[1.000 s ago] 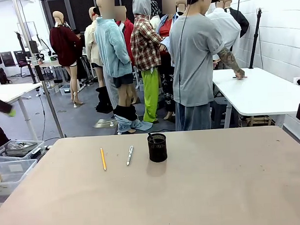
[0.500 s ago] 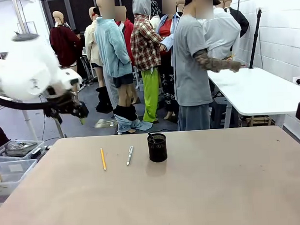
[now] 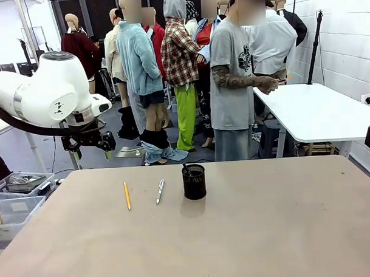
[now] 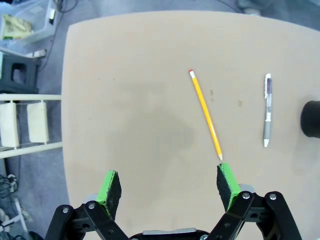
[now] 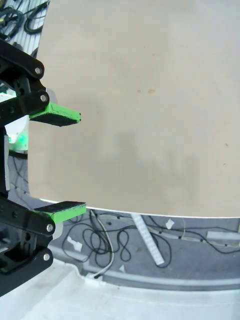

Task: Place the pens into the pen holder.
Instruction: Pick up a writing instrument from the table and place it into the Pen holder.

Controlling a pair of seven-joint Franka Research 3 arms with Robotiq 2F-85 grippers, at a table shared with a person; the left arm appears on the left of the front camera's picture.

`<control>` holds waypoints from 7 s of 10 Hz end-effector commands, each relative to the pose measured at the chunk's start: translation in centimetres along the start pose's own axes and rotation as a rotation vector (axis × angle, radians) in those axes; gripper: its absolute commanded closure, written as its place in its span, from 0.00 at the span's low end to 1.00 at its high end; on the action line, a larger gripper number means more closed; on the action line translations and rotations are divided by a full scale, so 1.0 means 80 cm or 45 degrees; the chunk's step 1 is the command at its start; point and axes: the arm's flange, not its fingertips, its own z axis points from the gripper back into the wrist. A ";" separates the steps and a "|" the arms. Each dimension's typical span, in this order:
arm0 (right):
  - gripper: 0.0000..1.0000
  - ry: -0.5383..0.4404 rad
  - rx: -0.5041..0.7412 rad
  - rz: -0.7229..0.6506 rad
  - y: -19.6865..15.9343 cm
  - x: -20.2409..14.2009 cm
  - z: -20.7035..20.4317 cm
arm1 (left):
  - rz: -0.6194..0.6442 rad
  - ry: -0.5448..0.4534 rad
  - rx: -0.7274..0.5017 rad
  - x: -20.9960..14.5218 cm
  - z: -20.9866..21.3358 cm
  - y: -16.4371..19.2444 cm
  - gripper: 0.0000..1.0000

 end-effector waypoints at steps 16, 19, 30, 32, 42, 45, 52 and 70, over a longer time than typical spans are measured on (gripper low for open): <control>0.24 0.005 0.001 -0.012 0.001 0.002 -0.001 | 0.426 0.325 0.010 0.036 -0.230 -0.066 0.00; 0.24 0.005 0.001 -0.012 0.001 0.002 -0.001 | 0.447 0.307 0.009 0.036 -0.239 -0.065 0.26; 0.24 0.005 0.001 -0.012 0.001 0.002 -0.001 | 0.392 0.290 -0.054 0.034 -0.223 -0.056 1.00; 0.24 0.005 0.001 -0.012 0.001 0.002 -0.001 | 0.273 0.210 -0.191 0.030 -0.170 -0.029 1.00; 0.24 0.005 0.001 -0.012 0.001 0.002 -0.001 | -1.016 -0.362 -1.015 -0.011 -0.109 0.047 1.00; 0.24 0.005 0.001 -0.012 0.001 0.002 -0.001 | -1.143 -0.562 -1.270 -0.037 -0.089 0.100 1.00; 0.24 0.005 0.001 -0.012 0.001 0.002 -0.001 | -0.726 -1.296 -1.207 -0.191 -0.035 0.354 1.00; 0.24 0.005 0.001 -0.012 0.001 0.002 -0.001 | -1.050 -1.262 -1.785 0.013 -0.085 -0.058 1.00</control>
